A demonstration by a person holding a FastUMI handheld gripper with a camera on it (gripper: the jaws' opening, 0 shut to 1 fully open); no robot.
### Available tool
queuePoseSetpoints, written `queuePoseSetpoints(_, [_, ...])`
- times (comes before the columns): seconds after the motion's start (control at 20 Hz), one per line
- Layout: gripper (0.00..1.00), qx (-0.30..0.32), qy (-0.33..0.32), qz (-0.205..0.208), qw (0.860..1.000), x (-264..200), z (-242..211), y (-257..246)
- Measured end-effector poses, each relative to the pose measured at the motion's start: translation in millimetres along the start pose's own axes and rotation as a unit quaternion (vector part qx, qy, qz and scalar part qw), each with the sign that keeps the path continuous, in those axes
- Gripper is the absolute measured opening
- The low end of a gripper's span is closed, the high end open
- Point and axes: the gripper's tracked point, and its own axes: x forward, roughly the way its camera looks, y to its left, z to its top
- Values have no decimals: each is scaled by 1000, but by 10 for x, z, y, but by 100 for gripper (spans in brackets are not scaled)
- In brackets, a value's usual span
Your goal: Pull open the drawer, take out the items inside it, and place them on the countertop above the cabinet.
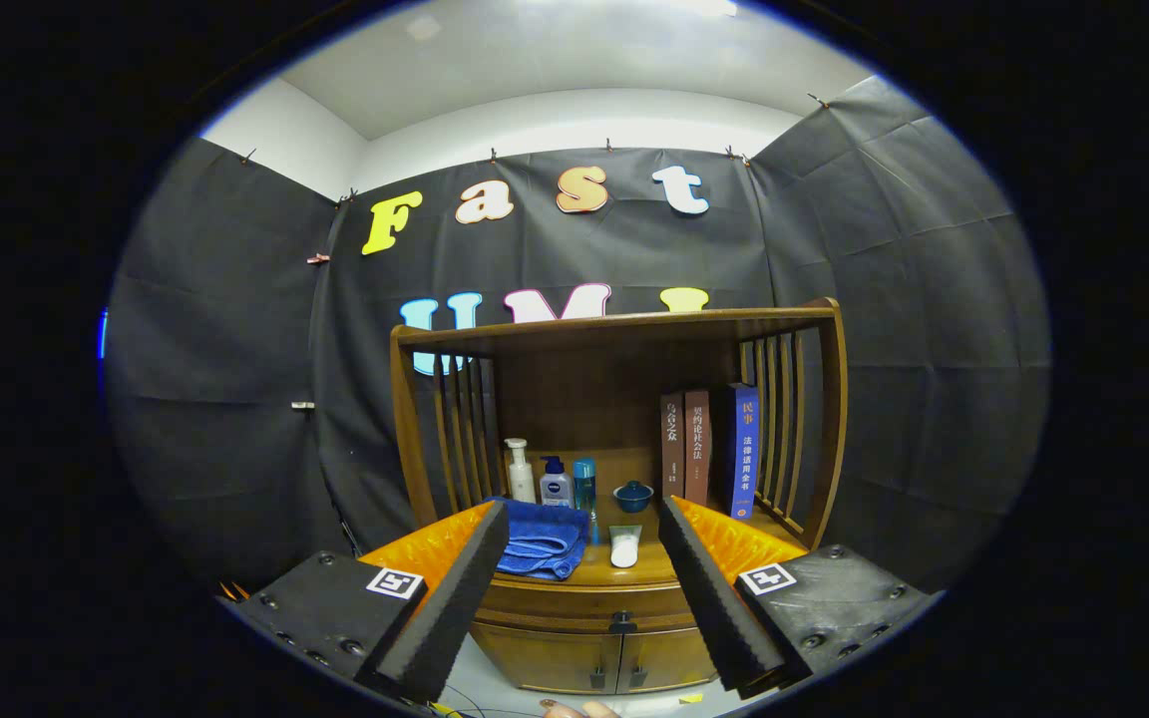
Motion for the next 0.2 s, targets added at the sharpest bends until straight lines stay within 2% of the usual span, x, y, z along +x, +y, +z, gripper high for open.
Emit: queuePoseSetpoints(0.2, [99,-2,-2,-2,1000,-90,13,5])
